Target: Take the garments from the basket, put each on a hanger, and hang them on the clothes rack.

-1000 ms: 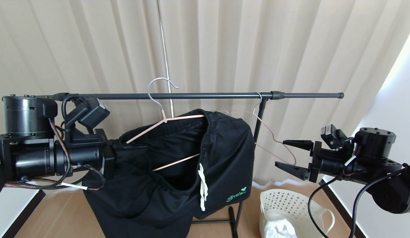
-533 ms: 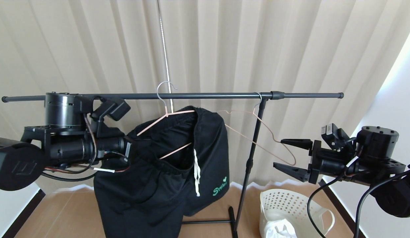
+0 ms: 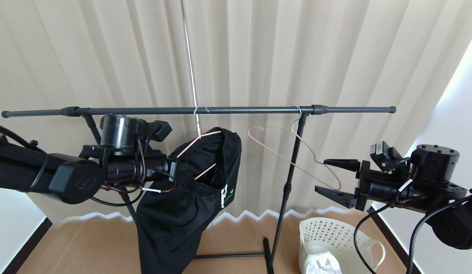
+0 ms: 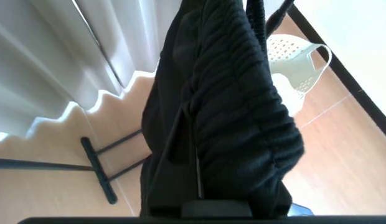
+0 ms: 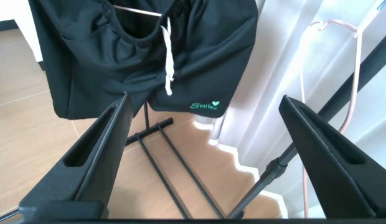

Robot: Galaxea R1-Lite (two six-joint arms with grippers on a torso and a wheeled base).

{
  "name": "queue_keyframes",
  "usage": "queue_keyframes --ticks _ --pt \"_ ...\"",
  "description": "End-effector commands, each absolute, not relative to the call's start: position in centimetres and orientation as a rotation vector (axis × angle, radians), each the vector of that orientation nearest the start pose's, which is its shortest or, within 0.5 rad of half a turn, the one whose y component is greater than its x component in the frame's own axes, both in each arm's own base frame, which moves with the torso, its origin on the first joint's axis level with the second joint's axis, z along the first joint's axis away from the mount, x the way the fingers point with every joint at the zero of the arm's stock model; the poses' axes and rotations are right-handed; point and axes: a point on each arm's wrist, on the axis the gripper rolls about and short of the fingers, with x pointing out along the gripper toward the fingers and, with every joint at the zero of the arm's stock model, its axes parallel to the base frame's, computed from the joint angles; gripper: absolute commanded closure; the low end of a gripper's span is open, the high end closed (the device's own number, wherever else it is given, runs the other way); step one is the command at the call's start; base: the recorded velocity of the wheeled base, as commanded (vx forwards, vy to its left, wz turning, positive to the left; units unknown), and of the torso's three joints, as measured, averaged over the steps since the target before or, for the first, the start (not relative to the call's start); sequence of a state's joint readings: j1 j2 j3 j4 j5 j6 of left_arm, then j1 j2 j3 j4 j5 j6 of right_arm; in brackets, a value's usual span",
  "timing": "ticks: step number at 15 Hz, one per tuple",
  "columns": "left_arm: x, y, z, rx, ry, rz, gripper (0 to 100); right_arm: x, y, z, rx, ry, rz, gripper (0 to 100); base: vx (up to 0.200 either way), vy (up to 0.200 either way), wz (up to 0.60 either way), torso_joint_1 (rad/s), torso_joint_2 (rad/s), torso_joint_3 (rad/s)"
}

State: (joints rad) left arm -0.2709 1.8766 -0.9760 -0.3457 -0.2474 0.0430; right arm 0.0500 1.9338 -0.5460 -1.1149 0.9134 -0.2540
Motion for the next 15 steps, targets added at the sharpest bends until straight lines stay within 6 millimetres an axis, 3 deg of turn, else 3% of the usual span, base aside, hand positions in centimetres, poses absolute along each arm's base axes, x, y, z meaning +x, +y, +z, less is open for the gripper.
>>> queue_keyframes --ticks 1,8,15 --pt "34.3 -10.1 13.8 0.002 0.559 -0.504 100 30.2 3.3 9.6 -0.114 0.137 0.982 0 0.000 0.000 0.00 0.000 0.00 0.000" --pt "35.9 -10.6 13.5 -0.034 0.533 -0.497 100 30.4 3.3 9.3 -0.112 0.144 0.977 0 0.000 0.000 0.00 0.000 0.00 0.000" --pt "39.8 -11.6 11.7 -0.093 0.509 -0.480 100 30.4 3.3 9.2 -0.110 0.147 0.975 0 0.000 0.000 0.00 0.000 0.00 0.000"
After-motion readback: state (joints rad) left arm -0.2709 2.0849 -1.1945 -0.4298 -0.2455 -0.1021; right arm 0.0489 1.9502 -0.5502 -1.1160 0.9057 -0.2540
